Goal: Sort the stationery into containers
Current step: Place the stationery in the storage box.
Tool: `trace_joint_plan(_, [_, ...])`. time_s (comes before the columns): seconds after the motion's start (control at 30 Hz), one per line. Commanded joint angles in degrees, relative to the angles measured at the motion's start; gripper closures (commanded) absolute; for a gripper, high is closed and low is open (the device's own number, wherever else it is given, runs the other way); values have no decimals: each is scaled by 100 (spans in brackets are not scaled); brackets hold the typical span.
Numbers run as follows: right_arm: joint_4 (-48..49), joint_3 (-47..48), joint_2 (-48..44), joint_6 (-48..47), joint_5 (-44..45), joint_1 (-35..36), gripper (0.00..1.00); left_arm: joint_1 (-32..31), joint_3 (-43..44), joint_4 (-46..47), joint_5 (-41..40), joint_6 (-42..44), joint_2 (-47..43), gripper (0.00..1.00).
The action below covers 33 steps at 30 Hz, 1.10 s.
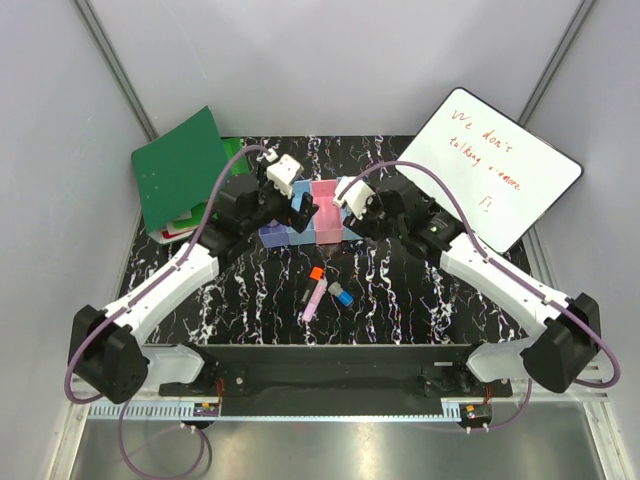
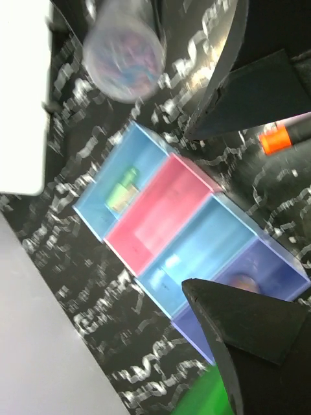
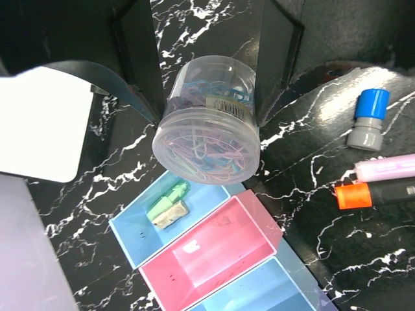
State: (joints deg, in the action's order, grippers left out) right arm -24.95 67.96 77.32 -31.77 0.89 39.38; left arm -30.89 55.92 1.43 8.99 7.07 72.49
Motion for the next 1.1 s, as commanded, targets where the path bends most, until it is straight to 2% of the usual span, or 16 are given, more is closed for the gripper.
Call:
trace_joint_plan(0.0, [613,-160,-357,-426,219,61,78,57,226,94,1162,-688,-139,6])
trace_joint_plan(0.17, [938,-424,-551,-848,298,105,78,268,-90,603,2271,-1234,-138,7])
trace_joint_plan(0.37, [1272,-573,-683,-1077,482,193,80,295,-161,824,2773,-1822,142,9])
trace_joint_plan(0.5, [1405,-697,-762,-1235,614,368,80,312,278,421,3107,-2034,703,14])
trace_joint_plan(0.7, [1396,-864,-955,-1533,711,597,81,382,700,638,2898,-2069,968,13])
trace_joint_plan(0.87, [1344,-952,-1061,-1605,852,729,81,575,868,867,3055,-2254,1180,13])
trace_joint_plan(1.07, [1203,-969,-1052,-1569,922,826,81,611,824,1604,3372,-2807,1320,14])
